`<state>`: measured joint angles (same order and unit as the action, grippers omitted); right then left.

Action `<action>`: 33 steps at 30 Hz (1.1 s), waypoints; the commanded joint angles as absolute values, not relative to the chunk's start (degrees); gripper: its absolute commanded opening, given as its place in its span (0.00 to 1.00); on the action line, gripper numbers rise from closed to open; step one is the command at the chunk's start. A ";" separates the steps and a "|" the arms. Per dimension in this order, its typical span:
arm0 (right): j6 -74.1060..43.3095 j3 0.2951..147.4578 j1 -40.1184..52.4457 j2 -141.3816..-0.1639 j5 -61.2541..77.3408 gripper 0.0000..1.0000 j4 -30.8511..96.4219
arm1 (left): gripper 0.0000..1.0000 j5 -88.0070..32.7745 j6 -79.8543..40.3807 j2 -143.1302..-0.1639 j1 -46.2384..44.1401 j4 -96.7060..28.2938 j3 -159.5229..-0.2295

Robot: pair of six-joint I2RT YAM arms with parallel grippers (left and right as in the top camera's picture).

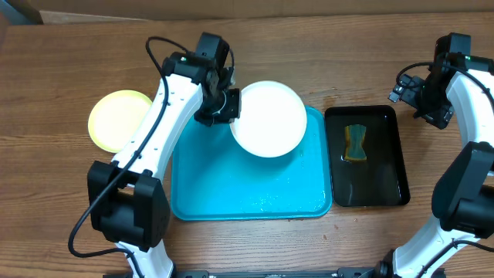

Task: Clean dirty plates on tray and stack at the side
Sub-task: 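Lift the white plate with the left gripper and swing it leftward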

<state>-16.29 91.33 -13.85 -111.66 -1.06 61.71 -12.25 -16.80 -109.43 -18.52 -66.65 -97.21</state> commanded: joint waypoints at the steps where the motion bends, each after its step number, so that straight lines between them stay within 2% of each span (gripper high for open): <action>1: -16.53 91.83 -14.00 -110.26 -1.43 1.00 61.56 | 0.04 -10.92 -19.31 -109.38 -21.12 -66.67 -100.71; 13: -16.56 91.83 -14.00 -110.26 -1.43 1.00 61.56 | 0.04 1.65 -21.91 -109.40 -35.57 -57.82 -101.89; 33: -16.53 91.83 -14.00 -110.26 -1.43 1.00 61.56 | 0.04 42.76 -18.02 -109.40 -59.55 -49.95 -101.84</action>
<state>-16.27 91.33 -13.85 -111.63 -1.06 61.71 31.33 -20.25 -109.43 -56.69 -50.78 -100.14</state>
